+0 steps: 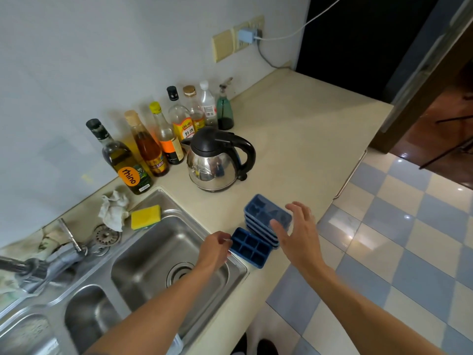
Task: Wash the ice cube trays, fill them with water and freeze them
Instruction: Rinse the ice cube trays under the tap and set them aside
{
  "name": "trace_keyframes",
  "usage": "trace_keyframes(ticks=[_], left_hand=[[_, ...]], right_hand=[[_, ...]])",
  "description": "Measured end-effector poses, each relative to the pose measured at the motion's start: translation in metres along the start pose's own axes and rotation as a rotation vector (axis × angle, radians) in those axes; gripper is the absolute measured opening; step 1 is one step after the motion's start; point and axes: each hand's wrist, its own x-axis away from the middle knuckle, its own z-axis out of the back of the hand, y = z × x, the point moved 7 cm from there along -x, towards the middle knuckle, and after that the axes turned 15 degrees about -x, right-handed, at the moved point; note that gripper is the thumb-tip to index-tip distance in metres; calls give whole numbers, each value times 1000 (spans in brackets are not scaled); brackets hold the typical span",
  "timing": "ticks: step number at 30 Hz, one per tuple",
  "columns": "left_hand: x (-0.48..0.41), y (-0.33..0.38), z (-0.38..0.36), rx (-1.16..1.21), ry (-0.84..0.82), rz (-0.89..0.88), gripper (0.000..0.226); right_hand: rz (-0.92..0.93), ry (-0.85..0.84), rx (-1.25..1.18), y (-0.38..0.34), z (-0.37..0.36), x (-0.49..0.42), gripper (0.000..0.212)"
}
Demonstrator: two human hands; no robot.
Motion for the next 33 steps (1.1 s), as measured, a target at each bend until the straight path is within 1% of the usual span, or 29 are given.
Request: trace_keyframes(ticks=[2,4,6,8,12,17,19,22,25,27,29,30,33], left_hand=[[5,3,6,7,28,-5,28],[11,6,13,19,61,-13,28],[18,7,20,50,88,-21,25],[26,6,29,100,124,-18,22],[45,2,46,206,208,-21,18],[79,-15,63,454,247,-10,24],[95,-26,71,581,254,15,32],[117,-50,85,658,253,24,51],[137,-86,96,779,251,65,69],[153,-117,106,848,268,100,76],[168,-150,115,901,287,134,73],[175,-168,120,929,300,154,70],[196,-226,134,1011,339,228,65]], right_hand=[[45,-165,198,-3,-15,-9,65],[79,-259,368,-3,-26,-13,70],[89,-278,428,-3,-30,-14,68],[100,-257,429,-6,-28,-16,64],[169,-261,366,-27,-33,-10,60],[269,-360,204,-75,-65,15,55],[278,-438,125,-95,-85,30,55],[267,-557,50,-119,-120,61,56],[266,-646,-33,-143,-155,95,53],[260,-698,-71,-157,-181,119,40],[230,-749,-106,-168,-210,143,30],[218,-775,-116,-172,-226,157,29],[207,-862,-121,-189,-276,203,38]])
